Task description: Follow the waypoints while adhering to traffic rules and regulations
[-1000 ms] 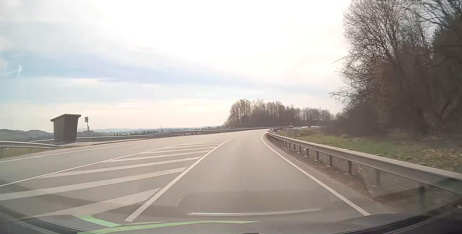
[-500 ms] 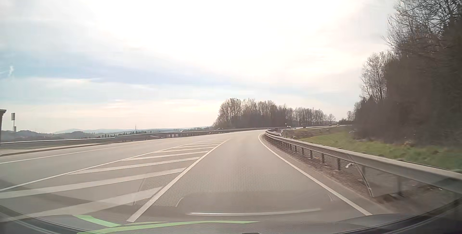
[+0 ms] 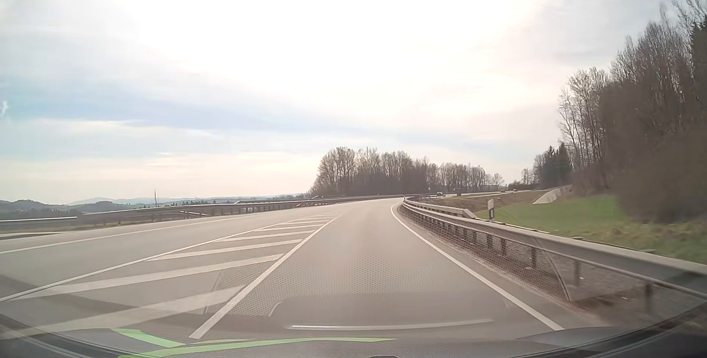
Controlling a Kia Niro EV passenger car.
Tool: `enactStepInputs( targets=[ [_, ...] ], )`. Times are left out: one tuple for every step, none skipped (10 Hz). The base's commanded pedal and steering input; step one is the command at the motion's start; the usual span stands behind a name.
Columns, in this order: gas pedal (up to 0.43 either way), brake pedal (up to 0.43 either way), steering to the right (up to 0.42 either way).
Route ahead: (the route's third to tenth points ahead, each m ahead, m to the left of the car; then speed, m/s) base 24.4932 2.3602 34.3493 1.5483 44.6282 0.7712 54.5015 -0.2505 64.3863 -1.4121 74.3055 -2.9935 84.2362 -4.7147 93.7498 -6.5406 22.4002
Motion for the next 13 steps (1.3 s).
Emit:
enactStepInputs(
  targets=[
    [0.15,0.0,0.014],
    [0.15,0.0,0.013],
    [0.15,0.0,0.013],
    [0.15,0.0,0.013],
    [0.15,0.0,0.013],
    [0.15,0.0,0.013],
    [0.15,0.0,0.013],
    [0.15,0.0,0.013],
    [0.15,0.0,0.013],
    [0.15,0.0,0.013],
    [0.15,0.0,0.013],
    [0.15,0.0,0.013],
    [0.15,0.0,0.013]
  ],
)
